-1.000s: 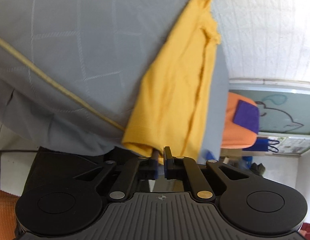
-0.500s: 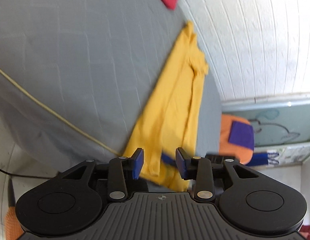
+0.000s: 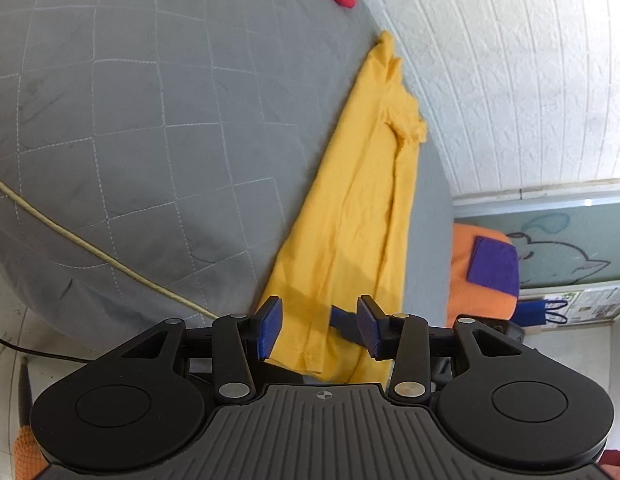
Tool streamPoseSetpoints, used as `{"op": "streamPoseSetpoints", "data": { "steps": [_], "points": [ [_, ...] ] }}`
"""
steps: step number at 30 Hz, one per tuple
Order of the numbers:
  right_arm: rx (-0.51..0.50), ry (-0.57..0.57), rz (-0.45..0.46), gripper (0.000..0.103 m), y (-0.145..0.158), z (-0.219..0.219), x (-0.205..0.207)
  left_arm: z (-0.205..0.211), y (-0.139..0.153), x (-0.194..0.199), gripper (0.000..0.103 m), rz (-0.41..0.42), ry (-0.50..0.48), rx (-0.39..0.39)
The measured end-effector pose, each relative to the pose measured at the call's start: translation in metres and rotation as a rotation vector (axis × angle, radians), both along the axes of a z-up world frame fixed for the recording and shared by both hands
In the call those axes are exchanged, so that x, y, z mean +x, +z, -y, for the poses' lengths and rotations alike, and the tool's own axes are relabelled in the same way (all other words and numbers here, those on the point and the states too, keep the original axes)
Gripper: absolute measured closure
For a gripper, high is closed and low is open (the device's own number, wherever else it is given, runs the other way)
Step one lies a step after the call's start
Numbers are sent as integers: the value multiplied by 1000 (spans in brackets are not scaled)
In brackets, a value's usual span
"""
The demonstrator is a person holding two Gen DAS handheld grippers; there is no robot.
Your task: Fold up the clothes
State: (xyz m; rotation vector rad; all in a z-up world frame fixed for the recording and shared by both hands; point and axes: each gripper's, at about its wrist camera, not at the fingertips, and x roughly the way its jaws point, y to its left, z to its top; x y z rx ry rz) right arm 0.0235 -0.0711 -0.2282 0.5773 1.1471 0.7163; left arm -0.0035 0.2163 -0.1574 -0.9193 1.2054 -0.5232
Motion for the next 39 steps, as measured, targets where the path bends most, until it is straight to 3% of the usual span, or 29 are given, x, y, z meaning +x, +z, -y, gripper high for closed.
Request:
{"op": "streamPoseSetpoints", "data": {
  "steps": [2, 6, 8, 10, 14, 20, 25, 32, 34, 39],
  "points": [
    [-18, 54, 15, 20, 2, -20, -4, -4, -2, -1, 45, -6, 10, -1],
    [101, 313, -73, 21, -2, -50, -35, -16, -3, -3, 42, -3, 28, 8],
    [101, 370, -59, 21, 3, -47, -54, -17, -4, -2, 39, -2, 20, 6],
    [78, 324, -9, 21, 13, -22, -68, -11, -8, 0, 37, -2, -2, -5],
    [22, 44, 94, 21, 38, 65, -85, 12, -20, 7, 32, -18, -89, 7],
    [-38, -315, -17, 18, 18, 180, -113, 30, -46, 12, 26, -87, -197, 25],
    [68, -350, -112, 18, -7, 202, -113, 32, -59, 11, 17, -121, -222, 32],
    [194, -358, -174, 18, -24, 196, -98, 39, -68, 13, 20, -145, -223, 49],
    [219, -365, -186, 37, -27, 195, -98, 43, -69, 13, 28, -142, -244, 57],
    [212, -389, -210, 54, -27, 189, -96, 46, -65, 14, 30, -123, -246, 35]
  ]
}}
